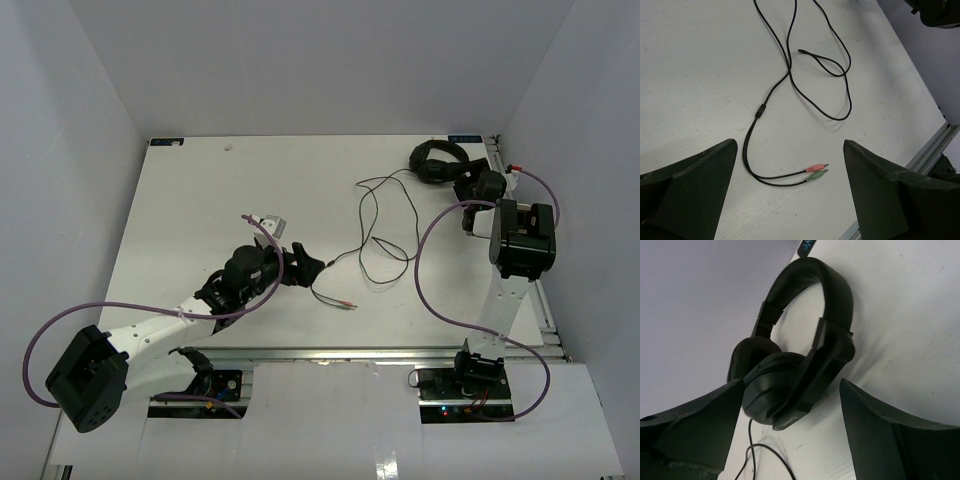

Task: Wrap the headphones

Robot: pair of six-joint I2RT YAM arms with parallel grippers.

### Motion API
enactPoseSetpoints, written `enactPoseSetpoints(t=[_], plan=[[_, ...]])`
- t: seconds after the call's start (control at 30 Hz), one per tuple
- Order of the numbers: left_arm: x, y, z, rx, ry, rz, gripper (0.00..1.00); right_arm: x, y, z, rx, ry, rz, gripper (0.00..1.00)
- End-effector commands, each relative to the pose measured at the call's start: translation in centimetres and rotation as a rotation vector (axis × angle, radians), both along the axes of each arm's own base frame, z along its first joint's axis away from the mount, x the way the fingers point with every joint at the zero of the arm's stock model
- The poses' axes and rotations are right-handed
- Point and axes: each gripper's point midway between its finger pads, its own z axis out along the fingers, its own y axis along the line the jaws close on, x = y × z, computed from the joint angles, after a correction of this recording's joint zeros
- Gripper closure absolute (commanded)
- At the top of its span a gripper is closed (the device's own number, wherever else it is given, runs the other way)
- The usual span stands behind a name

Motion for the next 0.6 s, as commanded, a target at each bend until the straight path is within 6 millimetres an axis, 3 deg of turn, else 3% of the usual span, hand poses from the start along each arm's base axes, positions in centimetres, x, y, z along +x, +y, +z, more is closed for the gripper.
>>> enactPoseSetpoints(t=[0.0,0.23,0.33,0.43,0.57], plan=[[0.0,-0.6,1.1,-0.027,-0.016,-0.018,0.02,1.7,-0.6,-0.2,0.106,-0.087,-0.032,0.18],[-0.1,-0.6,1.5,-0.03,-0.023,-0.02,0.02,2.4,-0.9,-2.9,0.19,-0.088,-0.066,0.21],[-0.2,-0.4,1.8,-0.037,-0.032,-0.017,0.02,2.6,-1.3,-3.9,0.21,-0.086,-0.086,0.29],[-0.1,-0.2,2.0,-0.036,-0.041,-0.005,0.03,3.2,-1.6,-4.2,0.236,-0.097,-0.085,0.44],[0.0,0.0,2.0,-0.033,-0.044,0.006,0.05,3.8,-1.5,-3.0,0.247,-0.149,-0.032,0.82]])
